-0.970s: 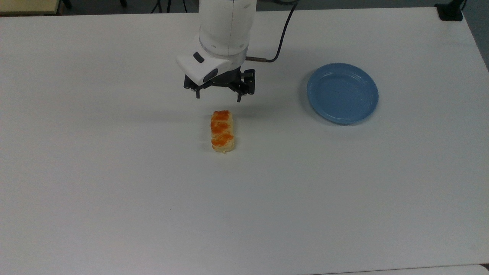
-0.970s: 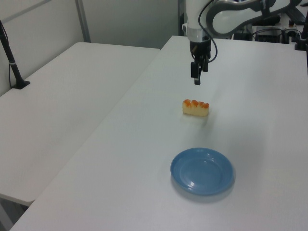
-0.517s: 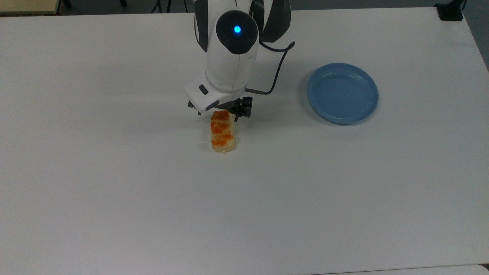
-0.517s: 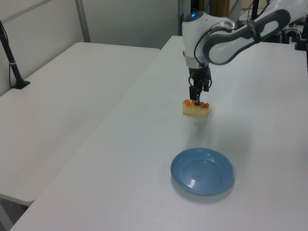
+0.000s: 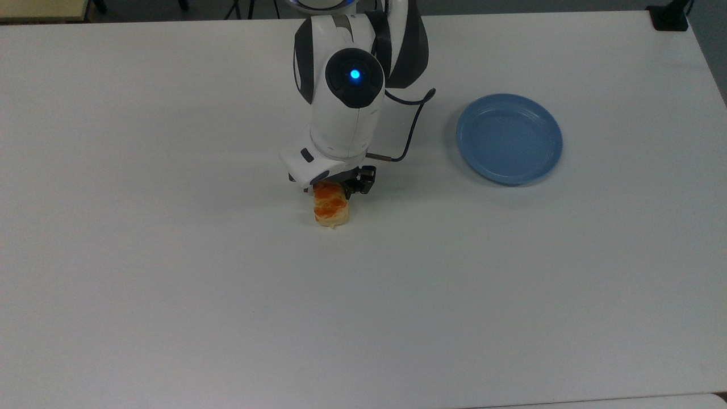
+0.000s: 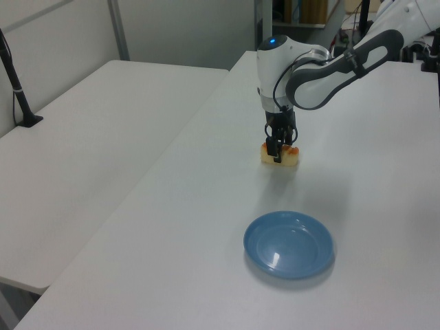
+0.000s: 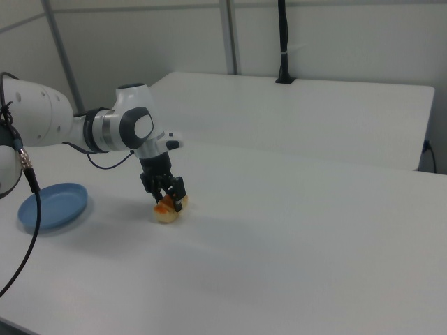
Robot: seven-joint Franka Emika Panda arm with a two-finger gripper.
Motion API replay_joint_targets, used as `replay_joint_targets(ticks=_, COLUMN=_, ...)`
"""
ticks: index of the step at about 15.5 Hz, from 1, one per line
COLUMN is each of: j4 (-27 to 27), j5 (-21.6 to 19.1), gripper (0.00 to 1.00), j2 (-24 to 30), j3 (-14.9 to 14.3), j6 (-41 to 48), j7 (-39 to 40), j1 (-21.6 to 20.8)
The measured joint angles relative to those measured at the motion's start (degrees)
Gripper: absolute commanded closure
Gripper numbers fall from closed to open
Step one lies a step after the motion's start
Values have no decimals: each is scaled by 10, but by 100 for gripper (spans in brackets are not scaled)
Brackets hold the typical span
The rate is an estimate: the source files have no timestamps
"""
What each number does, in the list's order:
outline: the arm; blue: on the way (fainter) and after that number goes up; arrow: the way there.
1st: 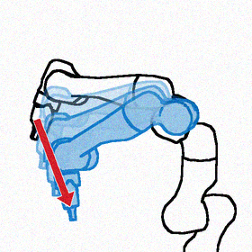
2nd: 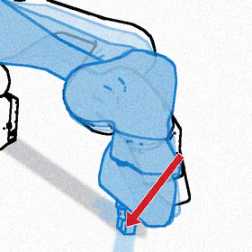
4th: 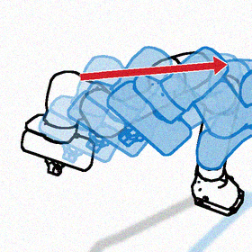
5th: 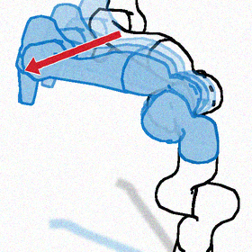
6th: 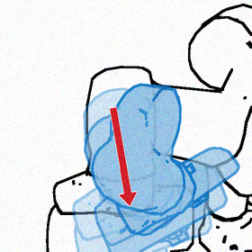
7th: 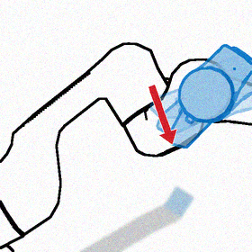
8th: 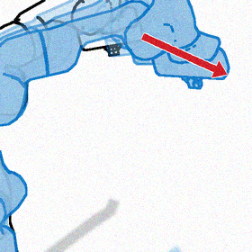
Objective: Put the bread onto the plate
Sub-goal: 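Close the gripper around the bread roll, then lift the bread roll and carry it over the blue plate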
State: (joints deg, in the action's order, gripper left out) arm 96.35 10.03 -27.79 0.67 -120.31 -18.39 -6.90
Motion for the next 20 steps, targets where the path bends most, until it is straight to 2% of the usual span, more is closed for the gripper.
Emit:
replay_joint_targets(ticks=1, j4=0, j5=0, gripper=40, j2=-1, j3=0, j6=-1, j7=-6, j1=-1)
replay_joint_targets(ticks=5, j4=-7, j5=0, gripper=40, j2=3, j3=1, j6=-1, j7=-37, j1=-11)
replay_joint_targets(ticks=9, j4=-16, j5=0, gripper=40, j2=43, j3=11, j6=54, j7=-51, j1=-56)
replay_joint_targets(ticks=11, j4=-16, j5=0, gripper=40, j2=74, j3=23, j6=93, j7=-79, j1=-89)
replay_joint_targets(ticks=14, j4=-15, j5=-1, gripper=40, j2=104, j3=61, j6=125, j7=-133, j1=-125)
replay_joint_targets(ticks=17, j4=-9, j5=-1, gripper=40, j2=99, j3=94, j6=126, j7=-193, j1=-151)
replay_joint_targets(ticks=20, j4=-7, j5=-1, gripper=40, j2=76, j3=100, j6=106, j7=-242, j1=-184)
